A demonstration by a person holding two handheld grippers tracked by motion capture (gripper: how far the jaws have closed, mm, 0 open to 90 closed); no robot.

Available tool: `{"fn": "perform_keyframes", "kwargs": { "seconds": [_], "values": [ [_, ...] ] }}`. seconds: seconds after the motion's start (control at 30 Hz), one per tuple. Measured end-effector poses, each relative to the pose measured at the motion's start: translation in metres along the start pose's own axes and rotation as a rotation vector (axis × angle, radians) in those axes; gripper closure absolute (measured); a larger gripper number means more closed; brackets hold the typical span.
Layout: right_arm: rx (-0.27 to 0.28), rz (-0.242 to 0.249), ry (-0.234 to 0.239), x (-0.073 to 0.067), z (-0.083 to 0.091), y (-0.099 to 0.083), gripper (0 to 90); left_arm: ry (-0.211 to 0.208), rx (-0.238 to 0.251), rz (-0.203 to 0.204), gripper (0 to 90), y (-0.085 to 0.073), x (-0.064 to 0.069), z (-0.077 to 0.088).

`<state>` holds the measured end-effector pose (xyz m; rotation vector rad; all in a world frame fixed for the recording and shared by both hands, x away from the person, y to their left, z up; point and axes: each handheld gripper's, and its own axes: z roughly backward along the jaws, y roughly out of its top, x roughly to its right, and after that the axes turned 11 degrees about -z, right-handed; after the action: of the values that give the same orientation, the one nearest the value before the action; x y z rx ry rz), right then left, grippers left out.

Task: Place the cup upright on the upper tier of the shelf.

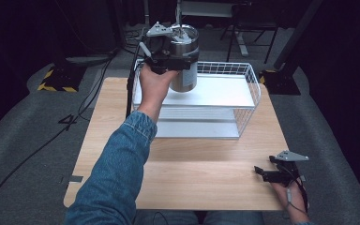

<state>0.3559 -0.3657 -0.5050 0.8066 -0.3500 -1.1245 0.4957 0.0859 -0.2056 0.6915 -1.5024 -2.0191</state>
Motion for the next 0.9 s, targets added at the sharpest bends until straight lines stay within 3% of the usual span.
{"fn": "perform_keyframes", "kwargs": {
  "seconds": [0.37,0.9],
  "values": [
    [-0.002,-0.002,0.001,0.000,0.000,0.000,15.0,0.007,-0.009,-0.005,3.5,-0.002,-0.007,-0.022],
    [-0.001,-0.001,0.001,0.000,0.000,0.000,15.2,-0.002,-0.072,0.007,3.5,-0.017,-0.016,-0.049]
  ]
}}
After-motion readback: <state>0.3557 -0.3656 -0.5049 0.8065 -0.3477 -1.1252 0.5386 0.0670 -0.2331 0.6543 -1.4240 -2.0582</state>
